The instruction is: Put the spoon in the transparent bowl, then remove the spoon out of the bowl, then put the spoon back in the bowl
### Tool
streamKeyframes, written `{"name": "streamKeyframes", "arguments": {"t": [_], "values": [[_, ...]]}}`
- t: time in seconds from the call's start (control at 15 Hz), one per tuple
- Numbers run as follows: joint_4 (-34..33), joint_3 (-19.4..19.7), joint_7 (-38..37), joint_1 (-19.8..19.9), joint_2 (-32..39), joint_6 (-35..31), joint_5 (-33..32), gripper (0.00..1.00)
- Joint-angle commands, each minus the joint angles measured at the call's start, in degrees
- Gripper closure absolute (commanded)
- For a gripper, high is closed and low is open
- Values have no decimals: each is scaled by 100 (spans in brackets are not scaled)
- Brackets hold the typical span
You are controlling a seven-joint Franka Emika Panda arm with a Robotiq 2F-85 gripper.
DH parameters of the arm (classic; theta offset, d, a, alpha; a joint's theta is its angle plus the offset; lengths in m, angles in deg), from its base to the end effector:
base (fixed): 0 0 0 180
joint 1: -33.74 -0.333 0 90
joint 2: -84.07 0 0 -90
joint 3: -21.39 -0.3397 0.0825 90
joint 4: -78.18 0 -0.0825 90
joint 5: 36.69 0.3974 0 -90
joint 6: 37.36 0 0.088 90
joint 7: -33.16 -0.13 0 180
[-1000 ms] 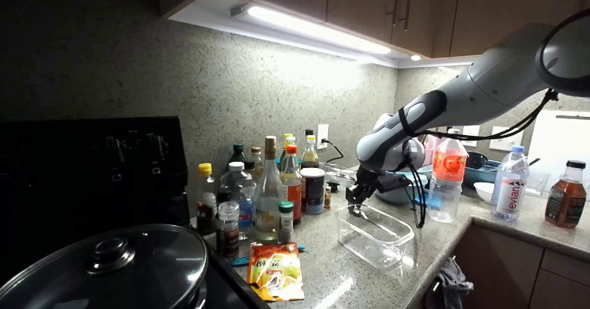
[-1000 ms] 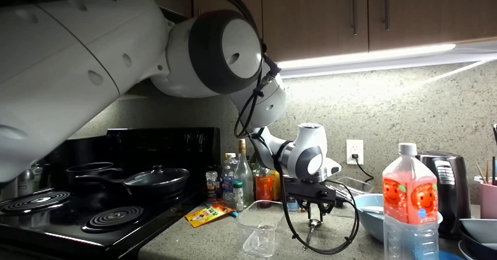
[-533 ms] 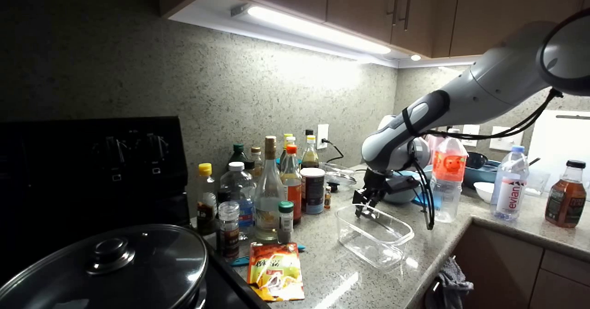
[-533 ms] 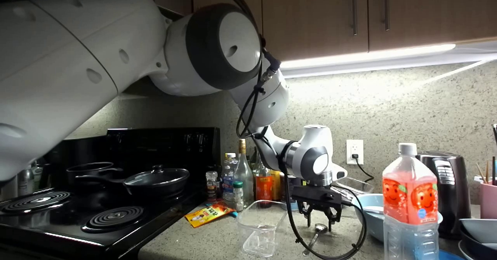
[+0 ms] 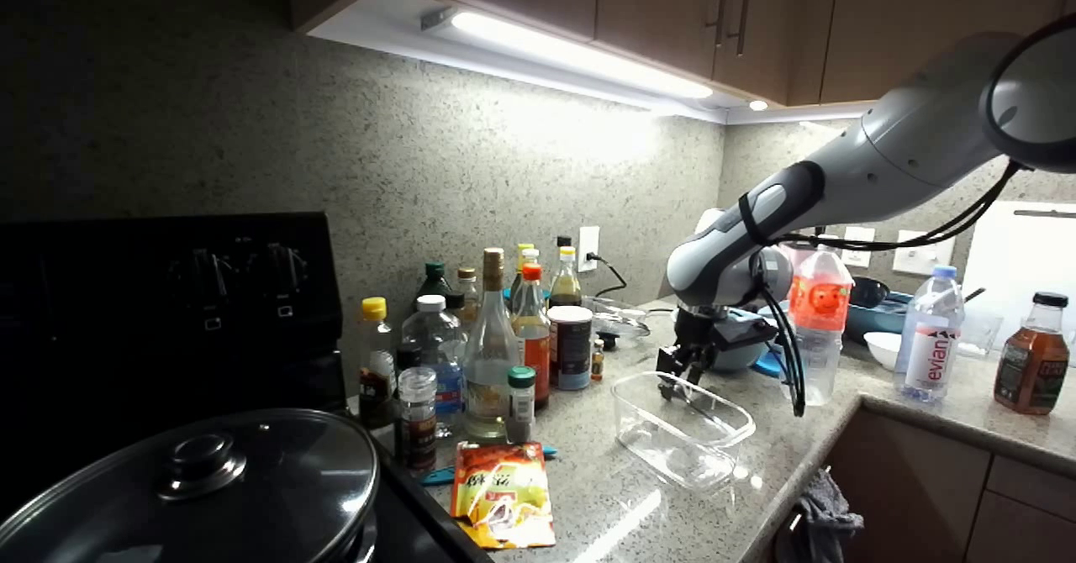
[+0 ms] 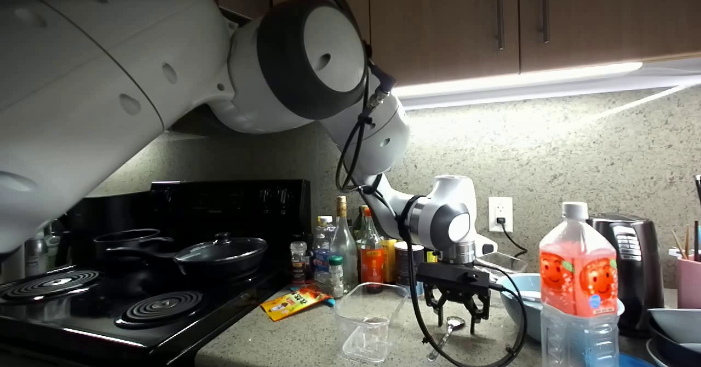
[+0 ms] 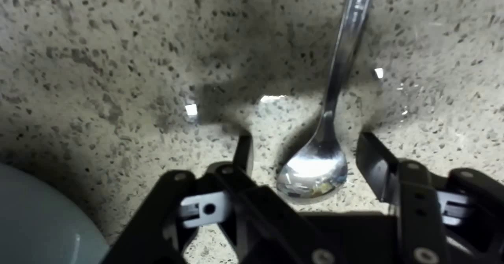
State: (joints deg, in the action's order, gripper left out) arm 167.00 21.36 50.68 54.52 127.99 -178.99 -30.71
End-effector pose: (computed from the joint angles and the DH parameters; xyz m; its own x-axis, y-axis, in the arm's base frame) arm 0.7018 -0.2646 0.1966 0.9768 -0.1334 0.1675 -0.1306 -0.9910 -0.0277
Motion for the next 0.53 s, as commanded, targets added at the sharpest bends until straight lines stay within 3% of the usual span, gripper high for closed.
{"name": "streamKeyframes", "arguments": {"t": [0.0,0.2,0.47], "values": [[213,140,-118,-85,-189,125,-29,61],[208,168,-84,-68,-210,99,-25,81],[195,173,-102,-68,-202,87,-14,84]]}}
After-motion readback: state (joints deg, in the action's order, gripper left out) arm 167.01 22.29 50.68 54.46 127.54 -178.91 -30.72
